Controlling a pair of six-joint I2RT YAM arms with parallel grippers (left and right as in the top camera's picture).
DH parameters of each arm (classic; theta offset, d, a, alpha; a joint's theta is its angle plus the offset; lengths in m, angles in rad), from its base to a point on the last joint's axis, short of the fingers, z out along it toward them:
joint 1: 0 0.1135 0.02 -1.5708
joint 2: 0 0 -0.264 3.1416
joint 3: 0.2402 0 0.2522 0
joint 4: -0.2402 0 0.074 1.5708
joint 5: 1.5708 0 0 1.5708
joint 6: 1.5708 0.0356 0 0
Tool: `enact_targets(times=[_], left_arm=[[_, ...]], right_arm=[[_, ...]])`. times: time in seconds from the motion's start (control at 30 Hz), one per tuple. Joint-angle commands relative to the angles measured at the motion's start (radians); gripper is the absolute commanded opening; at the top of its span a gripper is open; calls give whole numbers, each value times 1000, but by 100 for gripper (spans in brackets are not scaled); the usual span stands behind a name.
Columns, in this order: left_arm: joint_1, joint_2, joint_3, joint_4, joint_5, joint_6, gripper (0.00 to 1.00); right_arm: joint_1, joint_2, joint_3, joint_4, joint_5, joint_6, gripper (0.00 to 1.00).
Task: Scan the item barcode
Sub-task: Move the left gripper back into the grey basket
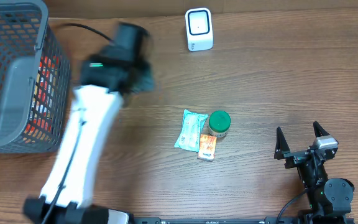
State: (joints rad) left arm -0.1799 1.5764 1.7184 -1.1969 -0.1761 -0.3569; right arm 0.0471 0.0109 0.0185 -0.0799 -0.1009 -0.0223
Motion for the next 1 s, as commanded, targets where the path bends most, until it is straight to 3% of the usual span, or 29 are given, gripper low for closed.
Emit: enact_targets(times=[0.0,0.03,0.2,0.4,0.6,0.97], left_arm=[[140,-56,102,24,-64,61,93],[182,-64,119,50,-63,85,100],[401,-73,154,195,-60,251,100],[592,-18,153,203,-59,402,100],[703,77,149,161,-59,436,100],[770,192,149,180,-43,447,100]], right_arm=[[-3,-8,-11,4,-5,-1,100],[-3,-8,-11,4,-5,-1,100],[-3,-8,-11,4,-5,-1,100],[-3,-8,-11,4,-5,-1,100],[-3,-8,-11,4,-5,-1,100],[-3,-8,-11,4,-5,-1,100]])
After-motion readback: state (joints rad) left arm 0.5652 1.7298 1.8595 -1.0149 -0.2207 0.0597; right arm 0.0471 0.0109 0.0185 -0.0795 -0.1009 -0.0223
